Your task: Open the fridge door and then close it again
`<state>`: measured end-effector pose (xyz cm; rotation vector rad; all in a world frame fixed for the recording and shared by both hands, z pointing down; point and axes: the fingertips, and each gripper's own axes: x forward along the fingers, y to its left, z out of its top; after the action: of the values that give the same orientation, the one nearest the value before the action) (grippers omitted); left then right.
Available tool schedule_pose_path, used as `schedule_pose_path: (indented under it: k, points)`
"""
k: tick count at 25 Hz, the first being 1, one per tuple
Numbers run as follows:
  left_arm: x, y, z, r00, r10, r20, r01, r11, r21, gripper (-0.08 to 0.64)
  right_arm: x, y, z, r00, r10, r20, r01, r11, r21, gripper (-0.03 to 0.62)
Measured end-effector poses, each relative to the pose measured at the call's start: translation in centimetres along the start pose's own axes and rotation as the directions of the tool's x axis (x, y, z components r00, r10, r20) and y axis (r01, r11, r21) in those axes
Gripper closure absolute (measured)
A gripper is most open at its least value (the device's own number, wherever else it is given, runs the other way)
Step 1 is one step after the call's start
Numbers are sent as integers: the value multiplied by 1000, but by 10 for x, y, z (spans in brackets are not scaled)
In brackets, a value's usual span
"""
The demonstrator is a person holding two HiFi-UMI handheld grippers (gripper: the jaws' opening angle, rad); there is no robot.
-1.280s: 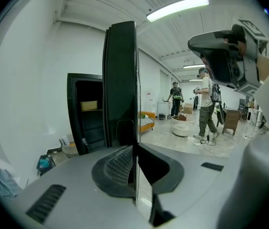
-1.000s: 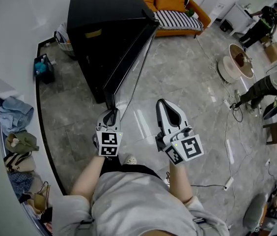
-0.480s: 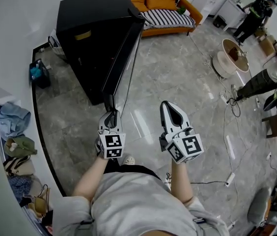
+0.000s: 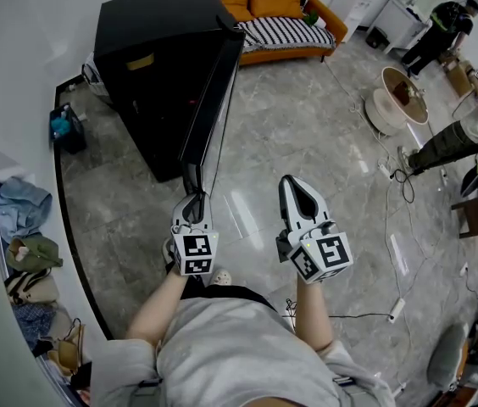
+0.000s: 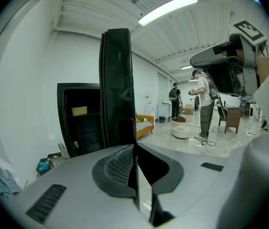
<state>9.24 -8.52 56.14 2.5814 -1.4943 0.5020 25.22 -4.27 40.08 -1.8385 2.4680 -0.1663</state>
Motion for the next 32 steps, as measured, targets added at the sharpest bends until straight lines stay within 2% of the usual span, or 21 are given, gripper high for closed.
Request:
schedule_pose_path:
  k: [10, 21, 32]
  points:
    - [0, 21, -3, 999, -42, 8, 43, 999, -10, 523, 14, 9, 2, 1000, 27, 8, -27, 1000, 8, 575]
    - [0, 68, -6, 992, -118, 39, 119, 993, -24, 522, 43, 33, 0, 998, 62, -2, -61, 998, 13, 575]
    - [7, 120, -9, 995, -90, 34, 91, 995, -50, 520, 74, 57, -4, 996, 88, -14, -87, 996, 13, 575]
